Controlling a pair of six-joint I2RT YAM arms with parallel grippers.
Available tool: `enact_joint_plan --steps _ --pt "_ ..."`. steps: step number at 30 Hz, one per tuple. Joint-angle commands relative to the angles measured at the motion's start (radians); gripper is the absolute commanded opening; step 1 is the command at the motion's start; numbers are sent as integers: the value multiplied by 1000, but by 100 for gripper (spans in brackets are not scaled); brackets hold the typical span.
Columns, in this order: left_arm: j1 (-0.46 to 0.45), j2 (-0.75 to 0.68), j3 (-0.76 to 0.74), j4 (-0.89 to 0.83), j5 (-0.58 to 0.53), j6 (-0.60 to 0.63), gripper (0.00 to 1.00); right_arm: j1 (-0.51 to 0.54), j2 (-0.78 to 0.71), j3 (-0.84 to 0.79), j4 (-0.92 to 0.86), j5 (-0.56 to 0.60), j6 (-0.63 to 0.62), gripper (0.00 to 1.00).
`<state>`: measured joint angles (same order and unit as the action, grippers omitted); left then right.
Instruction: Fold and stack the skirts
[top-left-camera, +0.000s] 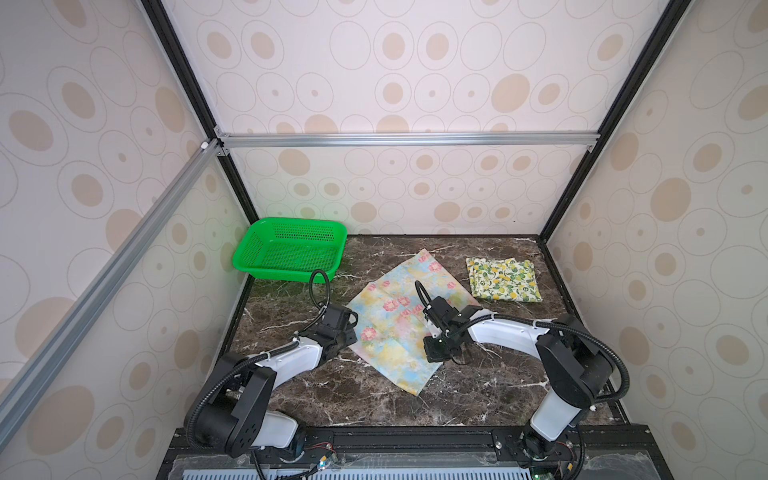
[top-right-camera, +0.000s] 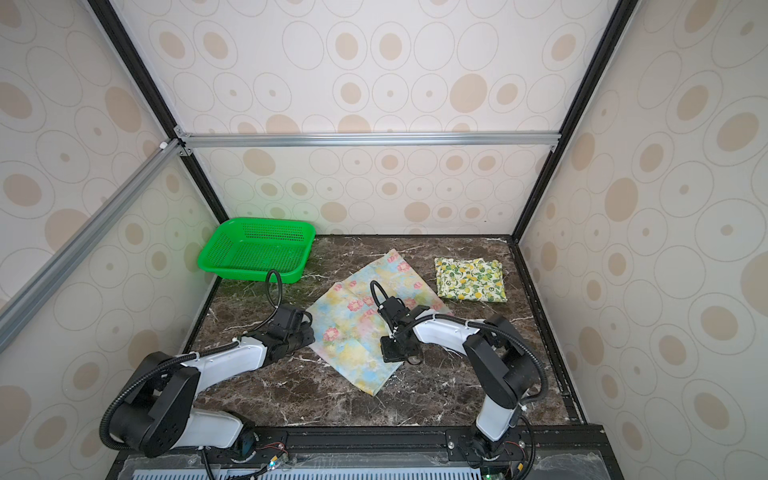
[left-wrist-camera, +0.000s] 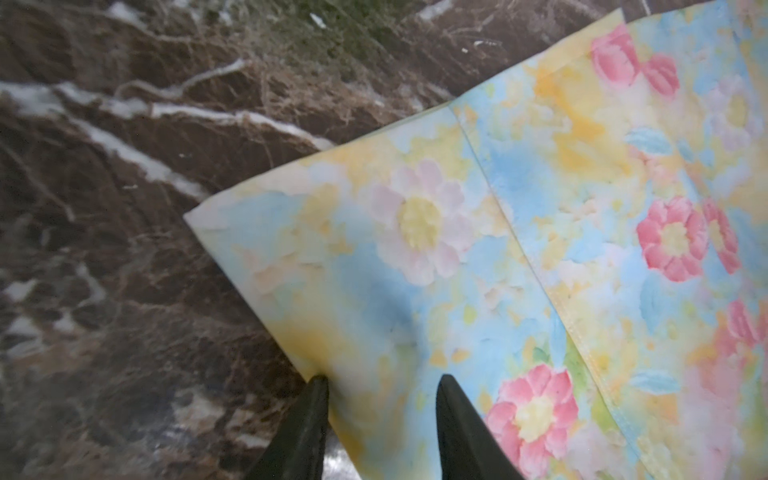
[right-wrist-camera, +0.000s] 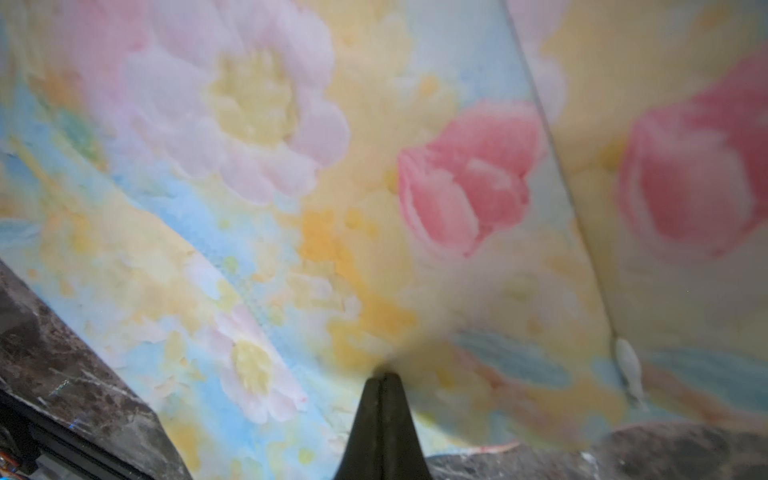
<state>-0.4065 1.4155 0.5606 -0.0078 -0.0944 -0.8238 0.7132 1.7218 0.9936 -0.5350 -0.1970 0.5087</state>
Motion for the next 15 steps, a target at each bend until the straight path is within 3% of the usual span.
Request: enact_joint_plan --steps 1,7,15 --pt "10 46 70 71 7 49 43 -2 23 21 -20 25 -10 0" --pt "11 176 129 76 39 71 41 -10 39 20 -13 25 -12 0" --pt "23 205 90 57 48 52 40 -35 68 29 -2 19 -37 0"
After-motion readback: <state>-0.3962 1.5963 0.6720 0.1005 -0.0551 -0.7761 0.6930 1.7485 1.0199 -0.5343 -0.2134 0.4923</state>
